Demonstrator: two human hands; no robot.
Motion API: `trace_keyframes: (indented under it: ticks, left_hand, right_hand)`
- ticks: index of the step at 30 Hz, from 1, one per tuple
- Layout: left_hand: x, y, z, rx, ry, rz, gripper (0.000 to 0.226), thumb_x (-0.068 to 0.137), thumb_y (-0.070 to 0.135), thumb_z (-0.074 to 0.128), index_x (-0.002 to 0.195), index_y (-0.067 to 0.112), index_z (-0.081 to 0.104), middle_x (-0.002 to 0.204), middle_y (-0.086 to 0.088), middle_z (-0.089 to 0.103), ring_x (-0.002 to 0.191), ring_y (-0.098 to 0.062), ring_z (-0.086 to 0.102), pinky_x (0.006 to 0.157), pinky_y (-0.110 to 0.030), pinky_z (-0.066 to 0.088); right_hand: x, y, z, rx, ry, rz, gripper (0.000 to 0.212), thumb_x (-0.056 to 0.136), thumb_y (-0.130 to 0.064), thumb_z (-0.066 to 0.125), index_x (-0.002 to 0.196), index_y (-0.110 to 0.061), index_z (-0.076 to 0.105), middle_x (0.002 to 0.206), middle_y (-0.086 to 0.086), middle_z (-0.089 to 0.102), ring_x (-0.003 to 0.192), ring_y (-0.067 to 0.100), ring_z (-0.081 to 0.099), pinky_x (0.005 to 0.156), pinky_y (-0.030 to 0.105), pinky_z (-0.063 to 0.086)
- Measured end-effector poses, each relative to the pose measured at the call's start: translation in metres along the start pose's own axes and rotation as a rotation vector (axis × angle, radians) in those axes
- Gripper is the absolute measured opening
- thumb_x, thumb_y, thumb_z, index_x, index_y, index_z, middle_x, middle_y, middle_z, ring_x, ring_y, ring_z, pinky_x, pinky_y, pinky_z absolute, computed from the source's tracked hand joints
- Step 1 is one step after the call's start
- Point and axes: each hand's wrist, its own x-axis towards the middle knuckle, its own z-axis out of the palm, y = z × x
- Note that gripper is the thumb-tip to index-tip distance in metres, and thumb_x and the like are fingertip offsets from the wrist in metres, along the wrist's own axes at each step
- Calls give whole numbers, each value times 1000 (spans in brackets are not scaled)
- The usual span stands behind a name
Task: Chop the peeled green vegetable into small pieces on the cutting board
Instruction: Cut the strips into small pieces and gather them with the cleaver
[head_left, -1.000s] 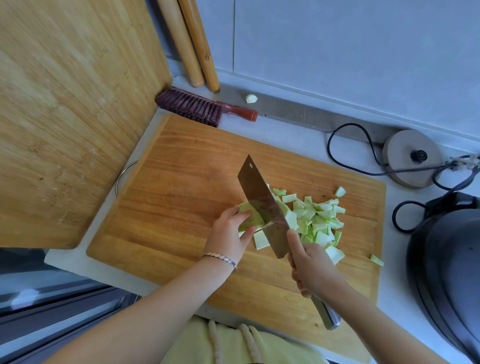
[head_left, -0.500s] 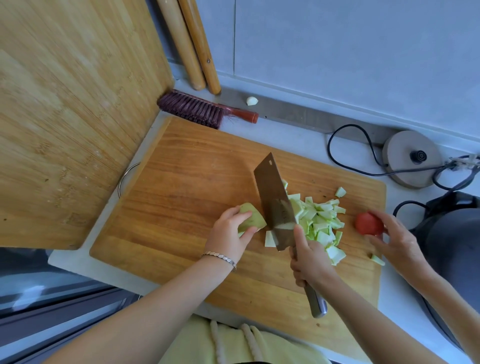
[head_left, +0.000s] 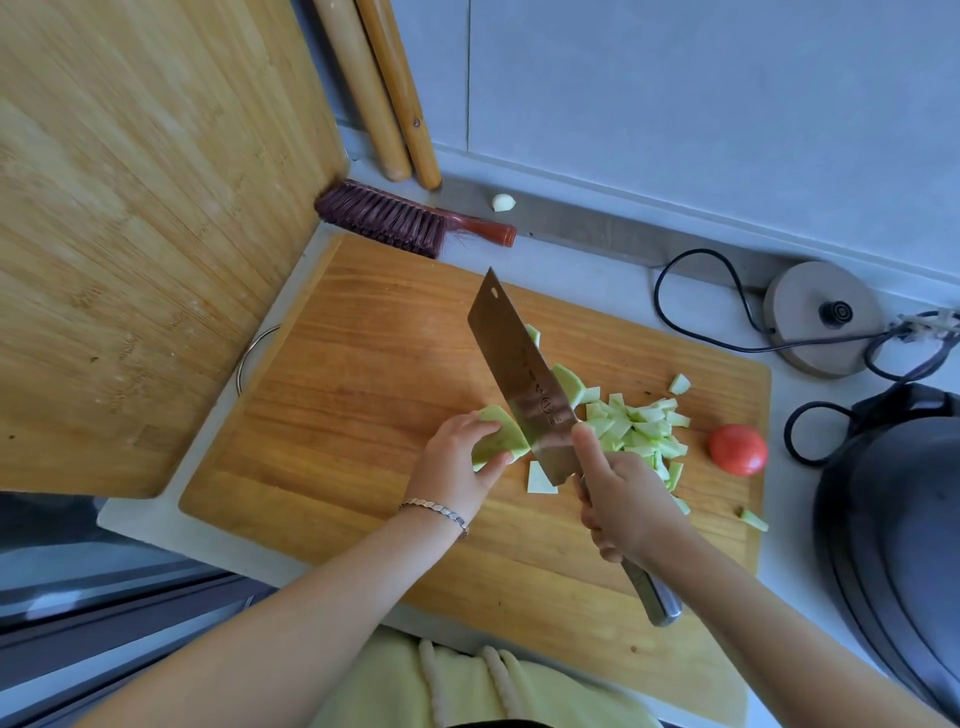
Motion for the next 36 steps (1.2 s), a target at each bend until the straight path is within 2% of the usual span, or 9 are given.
trace_keyframes:
  ticks: [1, 4, 13, 28, 36]
  left_hand:
    - [0, 0, 0, 6, 4, 4, 38, 83, 27, 64, 120, 17, 59, 134, -2, 50, 123, -14, 46, 100, -20, 35]
    - [0, -1, 0, 16, 7, 9, 37, 83, 27, 64, 119, 17, 60, 133, -2, 51, 123, -14, 47, 100, -23, 36]
    - [0, 0, -1, 61, -10, 28, 39, 86, 30, 60, 123, 20, 56, 137, 0, 46, 127, -12, 42, 102, -22, 35]
    - [0, 1, -3, 14, -10, 20, 38, 85, 25, 63, 122, 16, 58, 133, -2, 50, 121, -15, 48, 99, -22, 38]
    - [-1, 2, -3, 43, -10, 23, 38, 86, 28, 61, 122, 18, 57, 135, -1, 48, 124, -14, 46, 100, -23, 37]
  right_hand:
    - [6, 17, -4, 70, 86, 42, 56, 92, -60, 30, 58, -16, 30, 43, -3, 29, 36, 14, 24, 42, 21, 23]
    - [10, 21, -6, 21, 138, 110, 56, 92, -60, 30, 58, -15, 30, 40, -4, 28, 34, 13, 24, 39, 18, 24]
    - [-1, 29, -6, -25, 132, 126, 53, 90, -60, 31, 63, -14, 32, 42, -4, 28, 36, 13, 23, 39, 19, 22]
    - [-2, 37, -5, -54, 103, 180, 55, 93, -58, 30, 62, -13, 34, 41, -5, 29, 35, 14, 26, 41, 21, 25]
    - [-3, 30, -9, -39, 120, 121, 54, 92, -57, 30, 62, -13, 34, 44, -3, 29, 37, 14, 26, 41, 22, 26]
